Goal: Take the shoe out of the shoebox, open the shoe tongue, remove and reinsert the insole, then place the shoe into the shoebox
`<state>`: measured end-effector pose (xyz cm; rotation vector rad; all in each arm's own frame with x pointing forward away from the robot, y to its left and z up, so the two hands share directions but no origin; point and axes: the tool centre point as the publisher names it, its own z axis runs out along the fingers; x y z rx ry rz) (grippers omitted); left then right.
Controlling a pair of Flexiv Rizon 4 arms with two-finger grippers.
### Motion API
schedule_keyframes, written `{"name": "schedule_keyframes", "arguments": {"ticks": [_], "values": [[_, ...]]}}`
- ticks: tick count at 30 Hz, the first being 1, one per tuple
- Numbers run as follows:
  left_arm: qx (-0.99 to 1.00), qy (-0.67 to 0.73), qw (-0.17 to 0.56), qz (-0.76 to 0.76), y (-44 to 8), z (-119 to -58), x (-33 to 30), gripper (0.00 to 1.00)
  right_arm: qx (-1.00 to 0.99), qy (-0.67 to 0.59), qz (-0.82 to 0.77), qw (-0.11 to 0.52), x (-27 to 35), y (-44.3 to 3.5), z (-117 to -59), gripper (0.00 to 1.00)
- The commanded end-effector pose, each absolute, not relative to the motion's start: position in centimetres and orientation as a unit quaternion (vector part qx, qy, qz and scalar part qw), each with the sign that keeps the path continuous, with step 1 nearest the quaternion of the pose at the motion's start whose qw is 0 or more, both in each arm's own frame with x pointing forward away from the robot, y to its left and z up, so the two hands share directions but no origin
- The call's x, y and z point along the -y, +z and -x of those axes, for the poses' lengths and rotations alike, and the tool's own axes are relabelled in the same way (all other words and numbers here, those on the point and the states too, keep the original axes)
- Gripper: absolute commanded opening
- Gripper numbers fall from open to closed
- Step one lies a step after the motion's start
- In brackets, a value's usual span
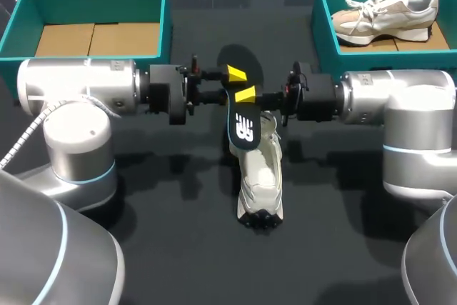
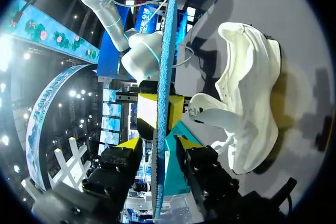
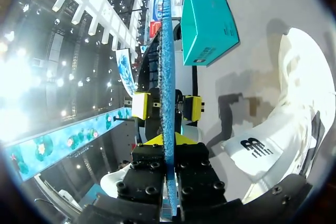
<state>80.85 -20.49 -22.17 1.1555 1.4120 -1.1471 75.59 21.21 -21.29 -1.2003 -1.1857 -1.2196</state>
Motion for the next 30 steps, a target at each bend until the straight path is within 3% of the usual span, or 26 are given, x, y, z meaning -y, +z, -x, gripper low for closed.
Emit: {"name": "schedule_keyframes", "arguments": {"ticks": [1, 23, 30], "values": [[-0.575, -0.466, 0.48, -0.472, -22.48, -80.99, 21.13, 0.38, 0.491, -0.506, 0.501, 0.501, -21.5, -21.29, -75.5, 0.0], [-0.567, -0.457, 0.49, -0.479, -22.55, -80.5, 21.31, 0.24, 0.487, -0.51, 0.506, 0.497, -21.74, -21.22, -75.57, 0.0], [-0.566, -0.453, 0.495, -0.479, -22.47, -80.43, 21.33, 0.24, 0.487, -0.507, 0.507, 0.498, -21.88, -21.24, -75.37, 0.0]]}}
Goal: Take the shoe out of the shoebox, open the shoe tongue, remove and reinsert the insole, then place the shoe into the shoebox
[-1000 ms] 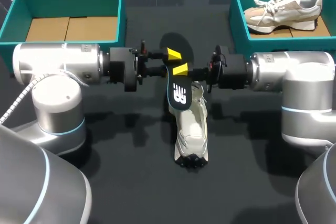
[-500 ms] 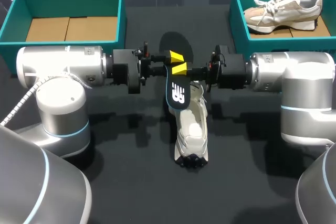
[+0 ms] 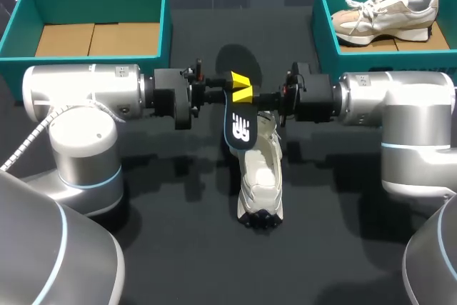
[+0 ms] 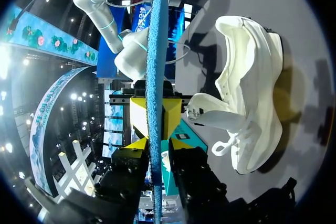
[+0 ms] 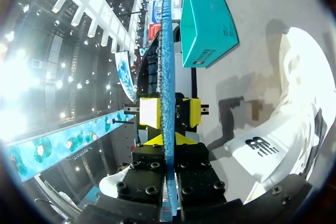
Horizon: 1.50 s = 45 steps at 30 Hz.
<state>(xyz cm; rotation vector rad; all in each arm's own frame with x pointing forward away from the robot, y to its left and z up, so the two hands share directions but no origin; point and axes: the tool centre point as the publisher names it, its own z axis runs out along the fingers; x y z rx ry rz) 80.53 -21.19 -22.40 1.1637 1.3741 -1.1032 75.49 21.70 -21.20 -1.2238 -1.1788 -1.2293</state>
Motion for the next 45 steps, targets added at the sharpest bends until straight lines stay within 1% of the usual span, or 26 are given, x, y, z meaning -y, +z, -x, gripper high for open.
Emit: {"name": "schedule_keyframes", "arguments": {"ticks": [1, 3, 5, 7, 8, 9, 15, 17, 18, 19, 26, 31, 34, 37, 45], "values": [[-0.566, -0.452, 0.496, -0.479, -22.5, -80.4, 21.3, 0.25, 0.487, -0.507, 0.508, 0.498, -21.9, -21.2, -75.4, 0.0], [-0.566, -0.451, 0.497, -0.479, -22.5, -80.5, 21.3, 0.24, 0.487, -0.507, 0.508, 0.498, -21.9, -21.3, -75.3, 0.0], [-0.567, -0.45, 0.498, -0.478, -22.5, -80.5, 21.3, 0.21, 0.487, -0.507, 0.508, 0.498, -22.0, -21.3, -75.3, 0.0], [-0.568, -0.45, 0.498, -0.477, -22.6, -80.6, 21.3, 0.12, 0.487, -0.506, 0.508, 0.498, -22.0, -21.3, -75.3, 0.0], [-0.568, -0.45, 0.498, -0.476, -22.6, -80.6, 21.3, 0.04, 0.487, -0.506, 0.509, 0.498, -22.0, -21.3, -75.3, 0.0], [-0.568, -0.451, 0.498, -0.476, -22.6, -80.6, 21.3, 0.0, 0.487, -0.506, 0.509, 0.498, -22.0, -21.3, -75.4, 0.0], [-0.565, -0.454, 0.498, -0.476, -22.6, -80.5, 21.3, 0.0, 0.485, -0.505, 0.512, 0.498, -21.9, -21.4, -75.5, 0.0], [-0.564, -0.455, 0.499, -0.476, -22.4, -80.4, 21.2, 0.0, 0.484, -0.505, 0.513, 0.498, -21.8, -21.5, -75.6, 0.45], [-0.563, -0.457, 0.499, -0.475, -22.3, -80.3, 21.1, 0.0, 0.484, -0.505, 0.514, 0.497, -21.6, -21.5, -75.7, 0.91], [-0.562, -0.458, 0.499, -0.475, -22.2, -80.2, 21.0, 0.0, 0.485, -0.507, 0.514, 0.494, -21.3, -21.5, -75.7, 1.0], [-0.566, -0.464, 0.491, -0.472, -21.8, -79.4, 19.2, 0.0, 0.494, -0.519, 0.518, 0.468, -17.8, -21.4, -75.4, 1.0], [-0.57, -0.472, 0.485, -0.466, -21.2, -78.7, 18.0, 0.0, 0.517, -0.541, 0.489, 0.448, -15.5, -21.4, -75.1, 1.0], [-0.57, -0.488, 0.476, -0.458, -20.7, -78.0, 17.5, 0.0, 0.53, -0.543, 0.463, 0.457, -14.1, -21.7, -75.1, 1.0], [-0.572, -0.475, 0.472, -0.475, -20.2, -76.9, 16.7, 0.0, 0.53, -0.543, 0.463, 0.457, -14.1, -21.7, -75.1, 1.0], [-0.572, -0.475, 0.472, -0.475, -20.2, -76.9, 16.7, 0.0, 0.53, -0.543, 0.463, 0.457, -14.1, -21.7, -75.1, 1.0]]}}
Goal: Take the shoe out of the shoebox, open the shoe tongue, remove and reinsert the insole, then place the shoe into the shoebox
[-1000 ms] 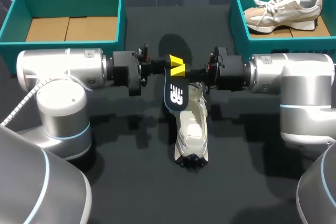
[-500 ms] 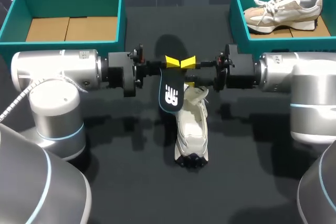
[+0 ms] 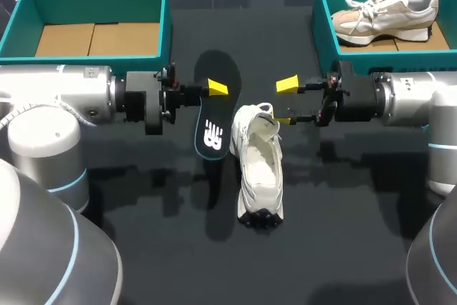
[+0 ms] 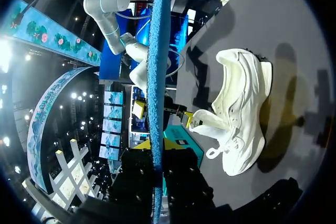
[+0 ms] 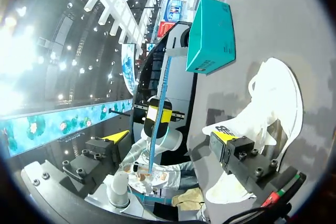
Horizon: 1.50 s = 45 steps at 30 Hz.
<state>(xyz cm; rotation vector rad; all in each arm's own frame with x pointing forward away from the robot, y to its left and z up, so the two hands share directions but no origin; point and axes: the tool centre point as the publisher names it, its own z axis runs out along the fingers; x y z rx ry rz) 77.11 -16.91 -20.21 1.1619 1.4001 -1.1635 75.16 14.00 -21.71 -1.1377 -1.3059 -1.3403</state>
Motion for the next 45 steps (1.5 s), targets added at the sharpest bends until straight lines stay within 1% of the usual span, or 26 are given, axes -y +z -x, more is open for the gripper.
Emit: {"name": "schedule_keyframes", "arguments": {"ticks": [1, 2, 4, 6, 8, 10, 18, 25, 30, 36, 38, 45], "values": [[-0.572, -0.475, 0.472, -0.475, -20.2, -76.9, 16.7, 0.0, 0.53, -0.543, 0.463, 0.457, -14.1, -21.7, -75.1, 1.0], [-0.572, -0.475, 0.472, -0.475, -20.2, -76.9, 16.7, 0.0, 0.53, -0.543, 0.463, 0.457, -14.1, -21.7, -75.1, 1.0], [-0.57, -0.472, 0.471, -0.48, -20.0, -76.4, 16.8, 0.0, 0.569, -0.551, 0.425, 0.438, -13.8, -21.6, -74.7, 1.0], [-0.574, -0.484, 0.454, -0.48, -19.6, -75.7, 16.7, 0.0, 0.606, -0.557, 0.39, 0.412, -13.2, -21.5, -74.1, 1.0], [-0.582, -0.472, 0.453, -0.483, -19.4, -75.2, 16.6, 0.0, 0.651, -0.552, 0.354, 0.383, -12.5, -21.7, -73.5, 1.0], [-0.585, -0.472, 0.45, -0.482, -19.2, -74.6, 16.4, 0.0, 0.671, -0.554, 0.327, 0.368, -11.6, -22.1, -73.1, 1.0], [-0.594, -0.471, 0.436, -0.485, -17.6, -71.8, 15.4, 0.0, 0.749, -0.517, 0.294, 0.293, -10.0, -22.3, -72.0, 1.0], [-0.607, -0.497, 0.395, -0.477, -16.7, -69.7, 14.8, 0.0, 0.808, -0.485, 0.255, 0.217, -9.0, -21.7, -70.9, 1.0], [-0.618, -0.512, 0.369, -0.47, -16.5, -68.2, 15.0, 0.0, 0.851, -0.444, 0.227, 0.163, -8.8, -22.4, -69.9, 1.0], [-0.622, -0.547, 0.333, -0.451, -16.2, -66.3, 15.6, 0.0, 0.864, -0.415, 0.25, 0.134, -8.5, -24.1, -69.0, 1.0], [-0.613, -0.56, 0.326, -0.452, -16.2, -65.8, 15.7, 0.0, 0.869, -0.396, 0.252, 0.156, -8.6, -25.2, -68.5, 1.0], [-0.613, -0.56, 0.326, -0.452, -16.2, -65.8, 15.7, 0.0, 0.869, -0.396, 0.252, 0.156, -8.6, -25.2, -68.5, 1.0]]}}
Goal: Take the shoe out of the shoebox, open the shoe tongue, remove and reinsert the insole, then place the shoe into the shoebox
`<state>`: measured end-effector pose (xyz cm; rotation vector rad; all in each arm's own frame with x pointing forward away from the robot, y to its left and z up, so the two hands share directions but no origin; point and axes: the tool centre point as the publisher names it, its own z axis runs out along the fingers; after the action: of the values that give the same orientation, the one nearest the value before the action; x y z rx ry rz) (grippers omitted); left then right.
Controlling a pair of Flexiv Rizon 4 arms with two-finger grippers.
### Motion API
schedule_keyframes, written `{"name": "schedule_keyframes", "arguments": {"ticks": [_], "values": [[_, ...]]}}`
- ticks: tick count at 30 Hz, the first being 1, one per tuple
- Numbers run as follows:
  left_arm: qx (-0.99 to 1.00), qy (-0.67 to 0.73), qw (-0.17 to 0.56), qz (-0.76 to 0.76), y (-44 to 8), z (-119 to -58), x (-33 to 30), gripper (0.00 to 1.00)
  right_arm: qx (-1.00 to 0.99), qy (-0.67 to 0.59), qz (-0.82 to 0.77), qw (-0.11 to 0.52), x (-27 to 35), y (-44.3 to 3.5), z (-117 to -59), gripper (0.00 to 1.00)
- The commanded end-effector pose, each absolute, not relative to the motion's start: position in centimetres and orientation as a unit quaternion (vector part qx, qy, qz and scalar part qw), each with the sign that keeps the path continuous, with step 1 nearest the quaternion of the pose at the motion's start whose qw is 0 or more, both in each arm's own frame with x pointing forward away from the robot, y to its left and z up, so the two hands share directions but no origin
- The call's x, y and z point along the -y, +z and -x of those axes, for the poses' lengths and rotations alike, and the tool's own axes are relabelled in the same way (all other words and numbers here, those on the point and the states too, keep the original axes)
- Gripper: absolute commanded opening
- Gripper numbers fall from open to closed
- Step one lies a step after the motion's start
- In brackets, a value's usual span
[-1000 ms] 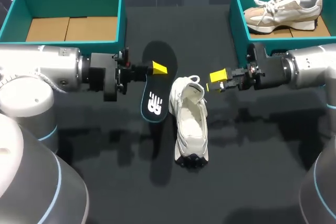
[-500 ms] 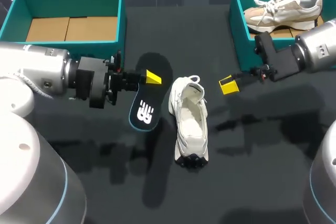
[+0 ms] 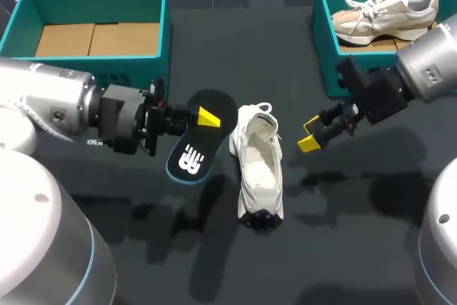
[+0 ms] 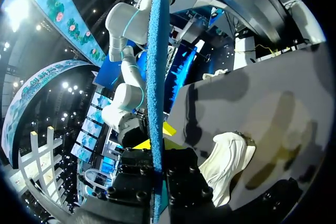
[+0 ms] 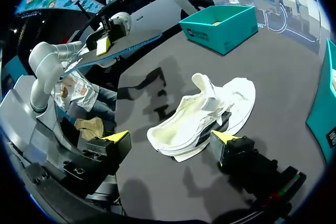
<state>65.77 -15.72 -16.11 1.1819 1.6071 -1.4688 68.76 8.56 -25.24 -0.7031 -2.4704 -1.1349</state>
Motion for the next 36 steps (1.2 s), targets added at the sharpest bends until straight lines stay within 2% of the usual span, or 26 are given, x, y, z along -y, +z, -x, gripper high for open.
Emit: {"name": "schedule_keyframes", "arguments": {"ticks": [1, 16, 25, 36], "values": [[-0.613, -0.56, 0.326, -0.452, -16.2, -65.8, 15.7, 0.0, 0.869, -0.396, 0.252, 0.156, -8.6, -25.2, -68.5, 1.0], [-0.614, -0.566, 0.321, -0.447, -16.2, -65.6, 15.7, 0.0, 0.869, -0.396, 0.252, 0.156, -8.6, -25.2, -68.5, 1.0], [-0.621, -0.637, 0.268, -0.369, -15.6, -62.9, 15.1, 0.0, 0.924, -0.312, 0.218, 0.014, -8.3, -26.0, -66.8, 1.0], [-0.65, -0.67, 0.223, -0.281, -17.0, -59.6, 14.8, 0.0, 0.96, -0.218, 0.169, -0.057, -8.3, -29.8, -65.0, 1.0]]}}
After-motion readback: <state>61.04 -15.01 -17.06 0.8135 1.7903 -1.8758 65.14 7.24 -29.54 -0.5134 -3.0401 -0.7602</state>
